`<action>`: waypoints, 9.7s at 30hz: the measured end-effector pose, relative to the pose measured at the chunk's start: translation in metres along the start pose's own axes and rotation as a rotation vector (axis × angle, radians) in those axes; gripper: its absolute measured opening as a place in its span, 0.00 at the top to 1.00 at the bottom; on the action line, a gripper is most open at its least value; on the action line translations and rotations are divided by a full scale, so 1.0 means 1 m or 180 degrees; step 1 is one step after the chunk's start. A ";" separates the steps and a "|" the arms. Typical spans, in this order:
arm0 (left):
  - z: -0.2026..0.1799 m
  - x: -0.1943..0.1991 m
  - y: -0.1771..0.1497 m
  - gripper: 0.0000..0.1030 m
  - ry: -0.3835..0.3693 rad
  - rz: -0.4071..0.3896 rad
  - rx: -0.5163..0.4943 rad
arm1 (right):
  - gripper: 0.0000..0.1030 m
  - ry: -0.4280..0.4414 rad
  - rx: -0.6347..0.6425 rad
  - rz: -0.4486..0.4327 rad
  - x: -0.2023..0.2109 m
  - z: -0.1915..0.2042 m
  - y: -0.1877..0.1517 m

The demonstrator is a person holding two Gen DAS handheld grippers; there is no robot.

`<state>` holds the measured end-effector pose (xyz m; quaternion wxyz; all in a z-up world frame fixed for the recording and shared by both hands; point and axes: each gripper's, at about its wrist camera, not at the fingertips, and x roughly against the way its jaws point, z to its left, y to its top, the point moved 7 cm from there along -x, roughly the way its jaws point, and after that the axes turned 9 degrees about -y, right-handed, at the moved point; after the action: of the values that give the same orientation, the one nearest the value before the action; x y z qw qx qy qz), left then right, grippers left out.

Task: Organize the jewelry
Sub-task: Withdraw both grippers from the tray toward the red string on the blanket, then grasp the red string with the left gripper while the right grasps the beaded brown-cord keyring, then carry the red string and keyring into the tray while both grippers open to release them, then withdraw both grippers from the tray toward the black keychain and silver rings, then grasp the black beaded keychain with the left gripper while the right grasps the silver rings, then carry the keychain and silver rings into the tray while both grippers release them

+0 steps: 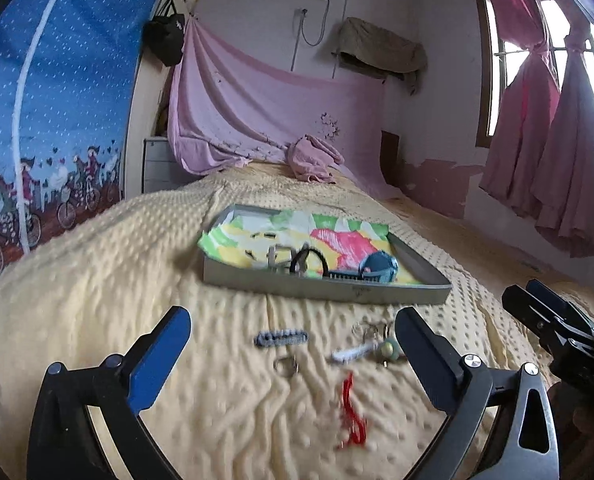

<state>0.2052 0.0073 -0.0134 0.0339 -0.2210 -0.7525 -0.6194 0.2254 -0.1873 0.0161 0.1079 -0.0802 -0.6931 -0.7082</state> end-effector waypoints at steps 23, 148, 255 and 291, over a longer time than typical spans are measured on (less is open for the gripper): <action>-0.001 -0.006 -0.042 0.00 -0.0093 0.0344 0.0082 | 0.07 0.0004 -0.0080 0.0565 -0.017 -0.009 -0.045; 0.069 -0.158 0.030 0.82 -0.0207 0.0752 0.0524 | 0.64 0.0624 0.0190 0.1193 -0.189 0.079 -0.033; 0.044 -0.097 -0.036 0.84 -0.0768 0.0894 0.0568 | 0.75 0.0568 0.0050 0.1496 -0.138 0.067 -0.088; -0.015 -0.175 0.036 0.84 -0.0589 0.0559 0.0292 | 0.75 0.0299 -0.0293 0.0600 -0.152 -0.002 0.003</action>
<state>0.3731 -0.0532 -0.0337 0.0284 -0.3404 -0.7578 -0.5560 0.3733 -0.1831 -0.0208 0.2026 -0.1166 -0.6434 -0.7290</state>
